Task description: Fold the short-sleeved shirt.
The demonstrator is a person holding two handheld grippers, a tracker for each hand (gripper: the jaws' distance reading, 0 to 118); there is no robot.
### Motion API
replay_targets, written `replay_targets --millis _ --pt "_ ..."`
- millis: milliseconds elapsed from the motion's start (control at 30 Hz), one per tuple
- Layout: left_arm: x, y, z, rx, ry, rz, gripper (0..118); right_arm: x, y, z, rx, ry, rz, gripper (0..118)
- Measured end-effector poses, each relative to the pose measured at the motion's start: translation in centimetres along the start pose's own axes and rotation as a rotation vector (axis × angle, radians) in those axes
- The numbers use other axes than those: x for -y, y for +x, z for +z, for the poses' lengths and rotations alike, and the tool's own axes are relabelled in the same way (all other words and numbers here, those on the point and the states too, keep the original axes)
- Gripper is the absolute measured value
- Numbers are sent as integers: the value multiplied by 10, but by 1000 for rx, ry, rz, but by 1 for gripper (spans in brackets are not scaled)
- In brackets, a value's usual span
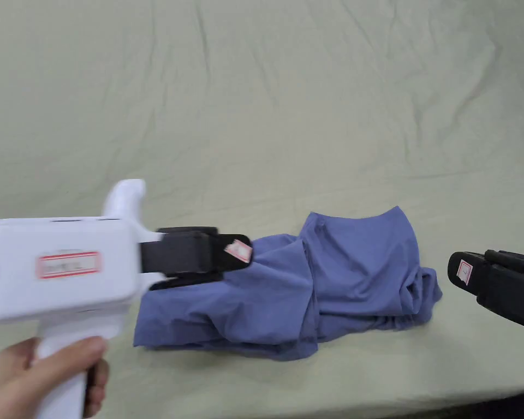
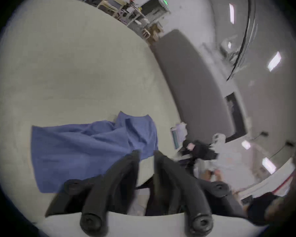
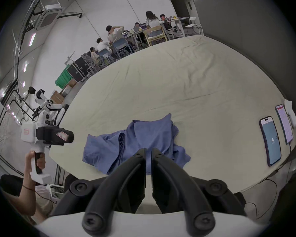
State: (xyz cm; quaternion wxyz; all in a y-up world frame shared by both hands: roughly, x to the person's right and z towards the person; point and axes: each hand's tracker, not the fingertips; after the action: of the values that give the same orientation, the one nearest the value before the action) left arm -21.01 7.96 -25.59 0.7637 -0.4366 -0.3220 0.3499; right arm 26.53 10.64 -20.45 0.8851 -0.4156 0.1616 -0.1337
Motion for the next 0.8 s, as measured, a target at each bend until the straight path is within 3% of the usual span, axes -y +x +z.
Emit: replay_targets --millis 33,67,200,300,400,467,533,600,633,667,700,800 --pt "-1 -20 19 31 4 55 93 1 -3 -1 -9 -7 1 7" --pt "0 -39 34 23 -9 87 98 3 -8 -3 -14 -12 2 7" --pt "13 -109 78 -185 128 115 98 9 -26 -14 -33 -50 28 8" --pt "23 -148 62 -274 58 203 98 13 -37 -26 -50 -84 35 8" --pt "28 -161 12 -148 -62 251 98 13 -46 -35 -61 -100 43 8" --pt "31 -159 -28 -71 -84 187 99 12 -49 -38 -73 -108 45 8" --pt "27 -155 -45 -96 -30 82 114 11 -50 -41 -80 -110 41 7" --pt "26 -152 -35 -77 5 157 114 10 -50 -42 -78 -112 41 7" --pt "28 -151 -24 -3 21 205 106 10 -49 -43 -76 -113 41 8" --pt "29 -153 -14 86 43 229 69 9 -48 -44 -77 -117 40 8" --pt "29 -154 -8 74 91 253 10 9 -47 -45 -78 -121 41 8" --pt "32 -141 0 -38 62 191 10 9 -43 -46 -69 -124 43 7"
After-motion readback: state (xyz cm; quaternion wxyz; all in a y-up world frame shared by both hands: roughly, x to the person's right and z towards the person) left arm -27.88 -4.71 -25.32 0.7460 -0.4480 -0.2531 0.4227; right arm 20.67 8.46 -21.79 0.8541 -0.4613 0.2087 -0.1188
